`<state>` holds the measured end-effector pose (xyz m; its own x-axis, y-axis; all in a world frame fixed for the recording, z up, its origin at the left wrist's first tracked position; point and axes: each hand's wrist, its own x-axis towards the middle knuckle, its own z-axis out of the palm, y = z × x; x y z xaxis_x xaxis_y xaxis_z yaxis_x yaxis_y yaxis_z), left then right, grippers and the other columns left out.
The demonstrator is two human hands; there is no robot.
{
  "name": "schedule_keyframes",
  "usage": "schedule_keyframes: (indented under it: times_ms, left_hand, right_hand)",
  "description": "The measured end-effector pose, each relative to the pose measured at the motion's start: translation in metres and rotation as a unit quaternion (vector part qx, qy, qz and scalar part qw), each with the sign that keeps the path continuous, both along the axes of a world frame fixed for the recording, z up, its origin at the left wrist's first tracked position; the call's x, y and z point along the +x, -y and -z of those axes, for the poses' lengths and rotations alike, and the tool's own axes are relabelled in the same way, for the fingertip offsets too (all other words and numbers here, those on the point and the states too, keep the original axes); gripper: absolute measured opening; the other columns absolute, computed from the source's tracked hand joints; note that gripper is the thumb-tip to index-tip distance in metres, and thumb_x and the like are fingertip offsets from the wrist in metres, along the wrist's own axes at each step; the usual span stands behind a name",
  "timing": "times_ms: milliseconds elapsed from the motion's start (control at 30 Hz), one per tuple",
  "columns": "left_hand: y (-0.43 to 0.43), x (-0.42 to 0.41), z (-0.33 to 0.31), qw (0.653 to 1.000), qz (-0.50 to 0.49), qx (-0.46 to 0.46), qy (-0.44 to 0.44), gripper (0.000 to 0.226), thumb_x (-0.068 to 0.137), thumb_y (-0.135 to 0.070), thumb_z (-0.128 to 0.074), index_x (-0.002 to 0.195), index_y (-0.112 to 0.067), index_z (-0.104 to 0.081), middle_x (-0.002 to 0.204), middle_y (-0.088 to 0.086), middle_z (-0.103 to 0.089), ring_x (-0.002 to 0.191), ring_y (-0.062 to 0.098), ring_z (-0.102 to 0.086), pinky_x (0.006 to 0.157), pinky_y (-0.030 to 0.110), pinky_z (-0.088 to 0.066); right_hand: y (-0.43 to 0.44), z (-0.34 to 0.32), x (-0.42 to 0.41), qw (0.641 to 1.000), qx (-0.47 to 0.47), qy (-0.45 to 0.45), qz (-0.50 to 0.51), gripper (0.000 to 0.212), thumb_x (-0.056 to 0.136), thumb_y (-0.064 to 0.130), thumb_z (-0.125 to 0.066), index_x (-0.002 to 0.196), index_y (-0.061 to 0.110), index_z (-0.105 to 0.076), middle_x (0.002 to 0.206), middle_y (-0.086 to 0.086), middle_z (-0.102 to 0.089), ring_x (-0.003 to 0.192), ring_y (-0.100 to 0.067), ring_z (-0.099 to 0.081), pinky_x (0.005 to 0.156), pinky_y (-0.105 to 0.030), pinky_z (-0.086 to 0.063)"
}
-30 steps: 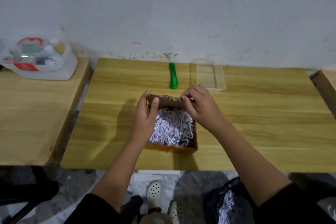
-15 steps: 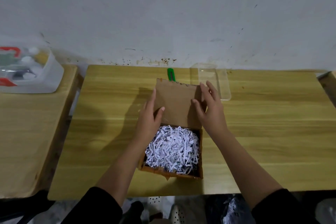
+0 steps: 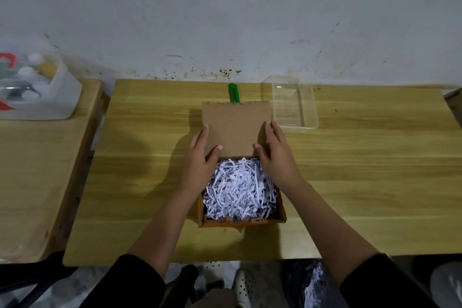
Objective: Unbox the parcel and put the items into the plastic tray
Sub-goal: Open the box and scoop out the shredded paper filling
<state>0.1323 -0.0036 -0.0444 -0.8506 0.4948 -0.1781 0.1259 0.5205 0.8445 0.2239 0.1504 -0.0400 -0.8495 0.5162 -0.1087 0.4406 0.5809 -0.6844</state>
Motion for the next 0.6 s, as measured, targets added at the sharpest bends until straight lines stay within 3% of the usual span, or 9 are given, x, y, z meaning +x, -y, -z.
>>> schedule_keyframes:
  times_ms: [167, 267, 333, 433, 500, 600]
  left_hand:
    - [-0.001, 0.004, -0.010, 0.998, 0.018, -0.052, -0.003, 0.065, 0.095, -0.028, -0.047, 0.148, -0.022, -0.011, 0.156, 0.001, -0.015, 0.142, 0.021, -0.021, 0.115, 0.039, -0.025]
    - [0.006, 0.010, -0.017, 0.996, 0.026, -0.075, -0.036, 0.065, 0.092, -0.020, -0.053, 0.147, -0.016, -0.018, 0.157, 0.002, -0.013, 0.144, 0.021, -0.015, 0.117, 0.039, -0.019]
    - [0.014, 0.015, -0.024, 0.993, 0.027, -0.088, -0.077, 0.064, 0.091, -0.019, -0.057, 0.146, -0.014, -0.025, 0.157, 0.003, -0.012, 0.145, 0.022, -0.010, 0.118, 0.039, -0.016]
    - [0.030, 0.028, -0.035, 0.987, 0.041, -0.097, -0.125, 0.064, 0.089, -0.028, -0.060, 0.144, -0.014, -0.031, 0.156, 0.002, -0.017, 0.144, 0.021, -0.015, 0.117, 0.039, -0.021]
    - [0.038, 0.036, -0.042, 0.978, 0.107, -0.110, -0.138, 0.066, 0.087, -0.037, -0.059, 0.144, -0.015, -0.032, 0.153, 0.001, -0.024, 0.141, 0.020, -0.024, 0.114, 0.035, -0.026]
    - [0.041, 0.043, -0.045, 0.937, 0.266, -0.193, -0.122, 0.075, 0.085, -0.040, -0.062, 0.146, -0.015, -0.026, 0.153, 0.001, -0.025, 0.137, 0.017, -0.030, 0.107, 0.027, -0.029]
  right_hand:
    - [-0.004, -0.005, 0.007, 0.999, 0.002, 0.020, -0.026, 0.063, 0.095, 0.022, -0.048, 0.146, 0.008, -0.015, 0.158, -0.007, -0.006, 0.145, -0.021, -0.008, 0.116, -0.030, -0.015]
    - [-0.004, -0.013, 0.020, 0.998, 0.015, 0.024, -0.050, 0.061, 0.093, 0.018, -0.051, 0.145, 0.006, -0.020, 0.158, -0.008, -0.008, 0.145, -0.023, -0.012, 0.118, -0.038, -0.023]
    - [-0.001, -0.020, 0.030, 0.997, 0.038, 0.023, -0.064, 0.061, 0.093, 0.018, -0.052, 0.145, 0.006, -0.023, 0.157, -0.009, -0.012, 0.144, -0.025, -0.016, 0.116, -0.036, -0.025]
    - [0.006, -0.033, 0.045, 0.991, 0.091, -0.023, -0.100, 0.055, 0.091, 0.017, -0.055, 0.140, 0.005, -0.034, 0.151, -0.013, -0.027, 0.139, -0.027, -0.026, 0.114, -0.036, -0.028]
    - [0.010, -0.038, 0.051, 0.977, 0.118, -0.042, -0.171, 0.052, 0.088, 0.018, -0.059, 0.135, 0.005, -0.042, 0.143, -0.015, -0.040, 0.132, -0.029, -0.037, 0.110, -0.040, -0.036]
    - [0.016, -0.039, 0.048, 0.954, 0.099, 0.065, -0.277, 0.068, 0.083, 0.030, -0.065, 0.140, 0.010, -0.034, 0.146, -0.010, -0.034, 0.136, -0.026, -0.029, 0.112, -0.039, -0.032]
